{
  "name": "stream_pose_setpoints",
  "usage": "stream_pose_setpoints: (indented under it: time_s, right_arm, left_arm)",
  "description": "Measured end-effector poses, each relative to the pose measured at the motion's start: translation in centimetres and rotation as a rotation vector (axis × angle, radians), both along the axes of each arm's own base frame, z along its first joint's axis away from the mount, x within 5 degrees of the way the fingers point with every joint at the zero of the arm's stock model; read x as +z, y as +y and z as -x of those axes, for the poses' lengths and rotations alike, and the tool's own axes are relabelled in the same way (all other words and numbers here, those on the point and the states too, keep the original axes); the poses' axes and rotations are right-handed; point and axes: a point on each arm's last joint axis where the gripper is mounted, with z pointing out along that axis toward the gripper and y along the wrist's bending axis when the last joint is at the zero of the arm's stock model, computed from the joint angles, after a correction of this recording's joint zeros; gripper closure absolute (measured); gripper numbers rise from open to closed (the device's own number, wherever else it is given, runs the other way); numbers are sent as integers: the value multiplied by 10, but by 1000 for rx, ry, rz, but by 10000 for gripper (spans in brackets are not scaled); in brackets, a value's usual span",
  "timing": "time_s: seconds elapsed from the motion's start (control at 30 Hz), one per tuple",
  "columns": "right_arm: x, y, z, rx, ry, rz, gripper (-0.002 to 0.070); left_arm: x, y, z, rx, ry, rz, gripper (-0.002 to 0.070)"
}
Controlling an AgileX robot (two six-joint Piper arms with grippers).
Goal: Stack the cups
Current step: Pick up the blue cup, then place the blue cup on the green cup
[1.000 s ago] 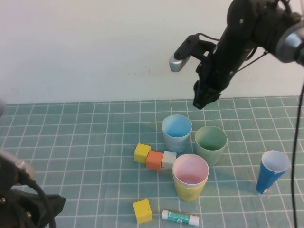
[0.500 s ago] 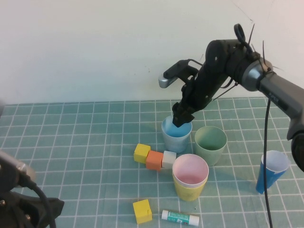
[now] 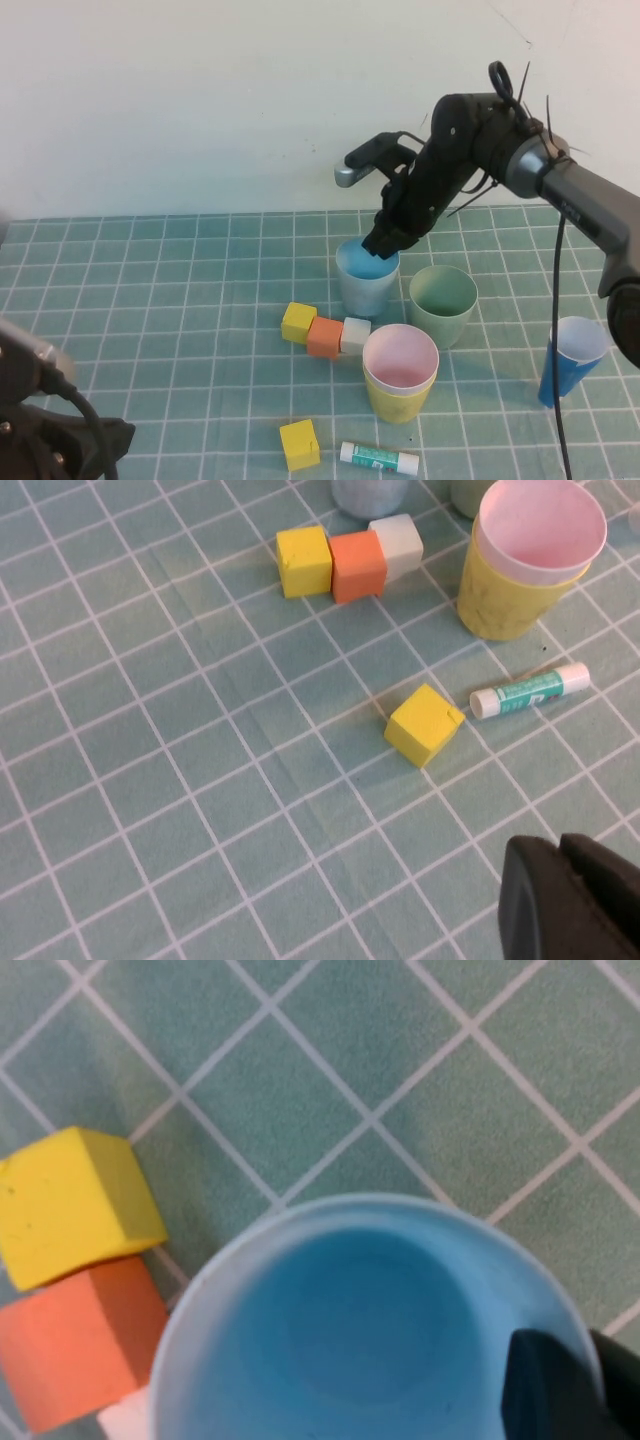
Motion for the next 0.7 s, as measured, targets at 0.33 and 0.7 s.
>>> stream_pose_setpoints:
  time_s: [0.33, 0.7]
  right_arm:
    - [103, -5, 5, 26, -127, -61, 657]
    - [192, -36, 68, 33, -159, -12, 657]
  left_arm:
    - [-3, 2, 2, 6, 34, -21, 676]
    - [-3, 2, 2, 6, 35, -25, 676]
